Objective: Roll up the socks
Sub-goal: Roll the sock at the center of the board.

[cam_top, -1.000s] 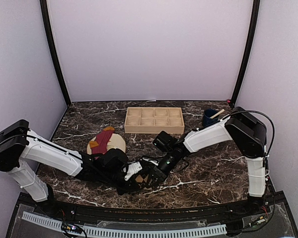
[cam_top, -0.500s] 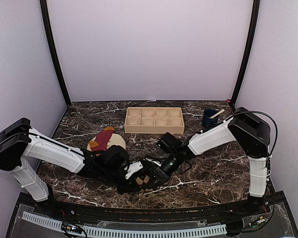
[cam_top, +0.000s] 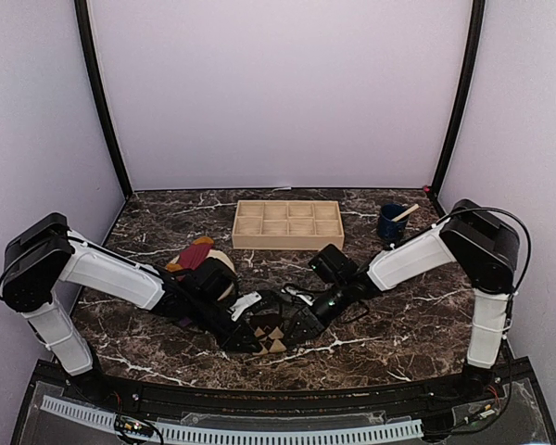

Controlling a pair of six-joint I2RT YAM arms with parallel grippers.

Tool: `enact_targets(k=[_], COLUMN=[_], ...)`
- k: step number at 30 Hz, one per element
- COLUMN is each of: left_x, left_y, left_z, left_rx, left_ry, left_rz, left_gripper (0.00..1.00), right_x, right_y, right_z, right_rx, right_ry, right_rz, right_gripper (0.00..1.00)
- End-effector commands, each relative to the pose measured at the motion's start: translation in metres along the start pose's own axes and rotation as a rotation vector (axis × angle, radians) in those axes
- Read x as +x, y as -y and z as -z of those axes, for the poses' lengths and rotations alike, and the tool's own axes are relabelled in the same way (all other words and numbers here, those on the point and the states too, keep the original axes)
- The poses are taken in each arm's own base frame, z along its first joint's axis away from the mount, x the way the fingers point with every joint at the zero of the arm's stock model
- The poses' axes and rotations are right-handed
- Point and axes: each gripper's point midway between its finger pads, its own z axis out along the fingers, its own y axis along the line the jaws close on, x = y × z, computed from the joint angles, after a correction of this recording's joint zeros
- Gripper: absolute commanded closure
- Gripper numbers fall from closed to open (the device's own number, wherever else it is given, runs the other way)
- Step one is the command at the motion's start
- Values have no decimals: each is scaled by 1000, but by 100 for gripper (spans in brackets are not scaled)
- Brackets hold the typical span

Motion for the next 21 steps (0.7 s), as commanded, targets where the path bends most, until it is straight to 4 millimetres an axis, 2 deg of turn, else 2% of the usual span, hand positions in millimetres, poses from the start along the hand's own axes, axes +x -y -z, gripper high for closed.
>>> enact_targets(k=[1,7,13,16,21], left_x=[11,16,19,20,20], left_y=[4,3,-1,-3,-1], left_z=[-1,0,1,0,0], left_rx=[72,117,137,143,185], left_ry=[-63,-85,-98,-110,-129], left_rz=[79,129,167,183,203], left_gripper=[100,100,100,100,100], right_x=[-12,-17,-22,-18,-16], right_y=[9,15,18,17,4], right_z=[11,23,42,43,38], right_rx=[78,178,367,471,604], right_ry=[71,136,203,199,198], right_rz=[23,90,213,305,462], right_gripper=[74,74,74,74,74])
